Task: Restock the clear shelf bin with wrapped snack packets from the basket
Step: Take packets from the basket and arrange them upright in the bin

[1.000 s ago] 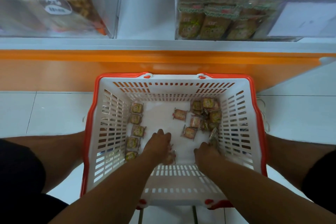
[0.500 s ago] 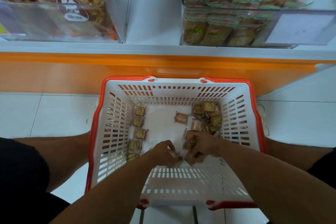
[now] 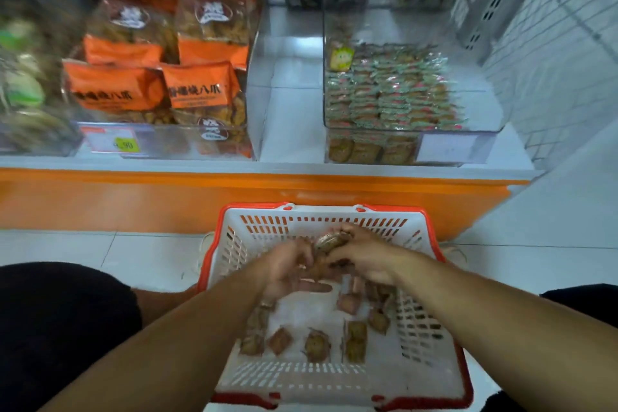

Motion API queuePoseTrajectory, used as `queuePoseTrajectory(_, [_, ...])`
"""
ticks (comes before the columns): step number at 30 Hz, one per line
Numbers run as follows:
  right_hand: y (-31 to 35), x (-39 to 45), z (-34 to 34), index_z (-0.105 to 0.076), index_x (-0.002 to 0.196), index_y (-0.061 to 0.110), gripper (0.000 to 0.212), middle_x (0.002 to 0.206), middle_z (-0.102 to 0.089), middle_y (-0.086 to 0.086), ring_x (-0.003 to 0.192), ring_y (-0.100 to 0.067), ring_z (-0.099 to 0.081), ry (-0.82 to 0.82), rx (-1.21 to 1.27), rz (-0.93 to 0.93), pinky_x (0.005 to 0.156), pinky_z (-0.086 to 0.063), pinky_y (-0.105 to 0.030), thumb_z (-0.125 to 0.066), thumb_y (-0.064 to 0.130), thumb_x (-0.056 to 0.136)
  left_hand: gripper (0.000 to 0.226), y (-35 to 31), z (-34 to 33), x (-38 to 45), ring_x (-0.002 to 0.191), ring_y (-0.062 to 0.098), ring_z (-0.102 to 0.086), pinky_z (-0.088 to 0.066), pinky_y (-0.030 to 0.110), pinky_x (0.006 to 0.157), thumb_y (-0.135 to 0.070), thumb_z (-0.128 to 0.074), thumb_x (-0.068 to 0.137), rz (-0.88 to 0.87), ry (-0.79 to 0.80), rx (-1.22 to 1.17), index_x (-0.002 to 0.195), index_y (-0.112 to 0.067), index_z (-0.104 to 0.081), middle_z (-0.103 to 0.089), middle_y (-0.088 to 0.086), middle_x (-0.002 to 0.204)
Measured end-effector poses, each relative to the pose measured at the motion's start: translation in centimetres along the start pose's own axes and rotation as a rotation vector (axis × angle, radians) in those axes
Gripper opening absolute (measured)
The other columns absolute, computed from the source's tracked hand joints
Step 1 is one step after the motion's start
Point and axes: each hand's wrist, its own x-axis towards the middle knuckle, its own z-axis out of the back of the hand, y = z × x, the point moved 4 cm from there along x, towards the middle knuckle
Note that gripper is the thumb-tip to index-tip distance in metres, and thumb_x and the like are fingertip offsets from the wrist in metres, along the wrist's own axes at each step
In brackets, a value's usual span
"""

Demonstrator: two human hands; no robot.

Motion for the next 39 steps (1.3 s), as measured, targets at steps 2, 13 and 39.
queuePoseTrajectory(2, [3.5,-2.4,-0.3,-0.062,0.108,0.012,0.051,0.110,-0.068,-0.025,0.091,-0.033,-0.070,-0.011,0.010,0.110,0.077,-0.060,-0.048,-0.070,-0.025,0.074,0.055,-2.6,-1.5,-2.8,0.112,0.037,-0.068,-0.057,0.052,0.089,-0.005,-0.050,0.071,-0.054,0.054,-0.013,0.124,-0.004,-0.066,-0.066,0.025,0.123])
queuePoseTrajectory(13, [13.9,-13.2,-0.3,-0.061,0.122,0.017,0.058,0.093,-0.074,0.000,0.081,-0.009,-0.071,0.051,-0.127,0.447,0.064,-0.056,-0.024,-0.085,-0.005,0.074,0.041,-10.9,-9.3,-12.1,0.114,0.040,-0.055,-0.058,0.047,0.091,-0.009,-0.056,0.077,-0.306,0.227,-0.004,0.113,-0.007,-0.075,-0.064,0.021,0.124])
queuePoseTrajectory(39, [13.3,-12.8,1.3,-0.072,0.103,0.031,0.040,0.075,-0.072,0.007,0.059,-0.012,-0.068,-0.135,0.043,0.545,0.042,-0.048,-0.027,-0.068,0.062,0.077,0.018,-11.8,-9.1,-12.4,0.057,0.021,-0.054,-0.051,0.031,0.053,-0.031,-0.076,0.086,-0.601,-0.074,0.157,0.094,-0.017,-0.068,-0.054,0.013,0.082])
